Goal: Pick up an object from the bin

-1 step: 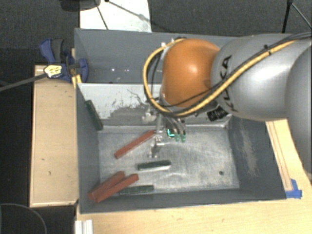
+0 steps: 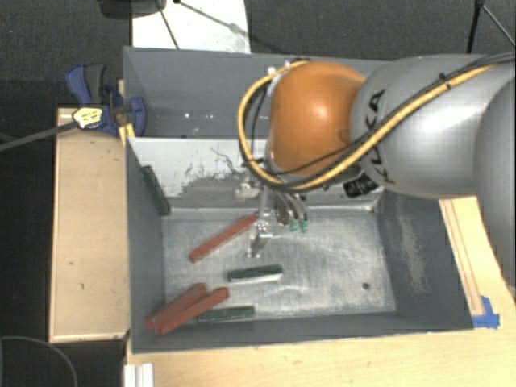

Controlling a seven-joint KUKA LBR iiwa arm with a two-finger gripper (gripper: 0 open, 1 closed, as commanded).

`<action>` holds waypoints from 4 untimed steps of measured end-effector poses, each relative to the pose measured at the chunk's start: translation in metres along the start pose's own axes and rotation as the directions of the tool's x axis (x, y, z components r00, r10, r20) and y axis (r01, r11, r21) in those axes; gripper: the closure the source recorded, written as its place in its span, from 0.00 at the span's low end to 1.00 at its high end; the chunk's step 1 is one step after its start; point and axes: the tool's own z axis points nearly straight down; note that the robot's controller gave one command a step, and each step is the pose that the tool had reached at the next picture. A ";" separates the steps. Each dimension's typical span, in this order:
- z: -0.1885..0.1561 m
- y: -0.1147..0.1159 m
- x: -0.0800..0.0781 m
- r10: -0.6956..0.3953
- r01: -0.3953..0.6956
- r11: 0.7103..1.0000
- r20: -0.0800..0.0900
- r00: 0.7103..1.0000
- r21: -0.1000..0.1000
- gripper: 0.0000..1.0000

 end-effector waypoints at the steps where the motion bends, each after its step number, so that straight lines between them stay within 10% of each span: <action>1: 0.058 -0.005 -0.015 -0.152 0.152 0.988 0.003 0.988 0.000 0.00; 2: 0.064 -0.001 -0.036 -0.393 0.393 0.920 0.000 0.920 0.000 0.00; 3: 0.061 -0.027 -0.037 -0.254 0.254 0.967 -0.001 0.967 0.000 0.00; 4: 0.119 -0.027 -0.027 -0.516 0.516 0.857 0.005 0.857 0.003 0.00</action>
Offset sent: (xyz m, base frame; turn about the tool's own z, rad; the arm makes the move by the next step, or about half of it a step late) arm 0.0366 -0.0008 -0.0634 -0.4047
